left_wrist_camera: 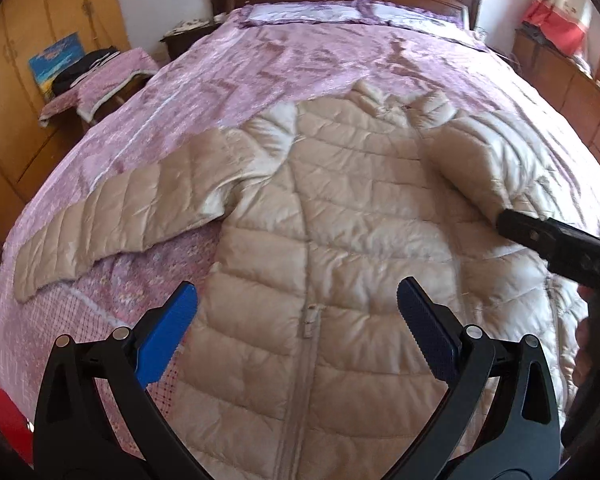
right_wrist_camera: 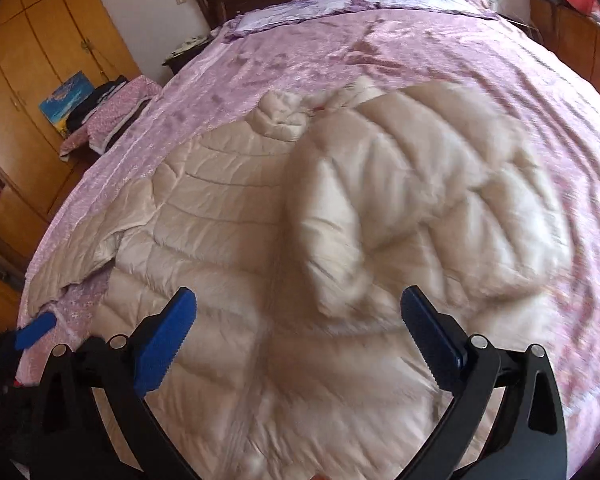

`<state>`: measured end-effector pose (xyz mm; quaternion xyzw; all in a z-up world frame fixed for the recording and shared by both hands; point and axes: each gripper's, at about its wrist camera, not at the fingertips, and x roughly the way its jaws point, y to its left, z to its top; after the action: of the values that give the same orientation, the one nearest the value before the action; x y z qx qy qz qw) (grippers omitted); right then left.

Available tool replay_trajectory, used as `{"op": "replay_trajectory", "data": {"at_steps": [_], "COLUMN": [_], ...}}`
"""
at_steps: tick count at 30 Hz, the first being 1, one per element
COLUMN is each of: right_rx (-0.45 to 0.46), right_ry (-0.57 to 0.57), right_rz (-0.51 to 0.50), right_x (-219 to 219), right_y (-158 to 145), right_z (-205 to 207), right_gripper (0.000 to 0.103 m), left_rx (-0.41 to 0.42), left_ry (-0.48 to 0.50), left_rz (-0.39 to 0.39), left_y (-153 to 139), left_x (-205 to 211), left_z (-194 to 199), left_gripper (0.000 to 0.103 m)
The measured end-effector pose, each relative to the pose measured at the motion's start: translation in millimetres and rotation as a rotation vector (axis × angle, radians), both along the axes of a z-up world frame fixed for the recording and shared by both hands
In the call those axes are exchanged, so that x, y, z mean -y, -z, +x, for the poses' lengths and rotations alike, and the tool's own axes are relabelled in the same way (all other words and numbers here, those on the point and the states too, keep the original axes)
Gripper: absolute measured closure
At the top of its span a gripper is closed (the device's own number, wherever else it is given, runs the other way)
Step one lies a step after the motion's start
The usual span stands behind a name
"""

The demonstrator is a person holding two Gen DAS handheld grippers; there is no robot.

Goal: Fold large clothes

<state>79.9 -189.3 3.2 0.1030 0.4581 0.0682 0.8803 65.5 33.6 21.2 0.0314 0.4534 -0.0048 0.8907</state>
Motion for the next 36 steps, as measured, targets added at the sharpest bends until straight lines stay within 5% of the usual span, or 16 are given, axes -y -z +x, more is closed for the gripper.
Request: {"op": "replay_trajectory", "data": {"at_steps": [7, 17, 25, 28, 31, 33, 36], "right_rx": [-0.024, -0.021, -0.094, -0.111, -0.121, -0.122, -0.111], "right_ry": [0.109, 0.235, 0.328, 0.349, 0.355, 0.357, 0.358], "right_rz": [-0.108, -0.175, -0.158, -0.131, -0.11, -0.097, -0.09], "right_x": [51, 106, 135, 143, 147, 148, 148], "right_y": [-12, -11, 22, 32, 39, 41, 41], "right_z": [-32, -58, -51, -50, -49, -50, -52], "right_gripper": [0.005, 0.005, 0.005, 0.005, 0.005, 0.006, 0.006], "left_rx": [-0.041, 0.019, 0.024, 0.068, 0.106, 0.073, 0.057], "left_ry": [0.197, 0.314, 0.374, 0.411, 0.448, 0.464, 0.446], "left_rz": [-0.044, -0.023, 0.003, 0.079, 0.147, 0.133, 0.028], "left_y": [-19, -24, 6, 16, 23, 27, 16], "left_x": [46, 136, 210, 234, 251, 252, 234], "left_z": [12, 43, 78, 84, 87, 93, 98], "left_gripper": [0.004, 0.004, 0.004, 0.004, 0.03, 0.078, 0.097]}}
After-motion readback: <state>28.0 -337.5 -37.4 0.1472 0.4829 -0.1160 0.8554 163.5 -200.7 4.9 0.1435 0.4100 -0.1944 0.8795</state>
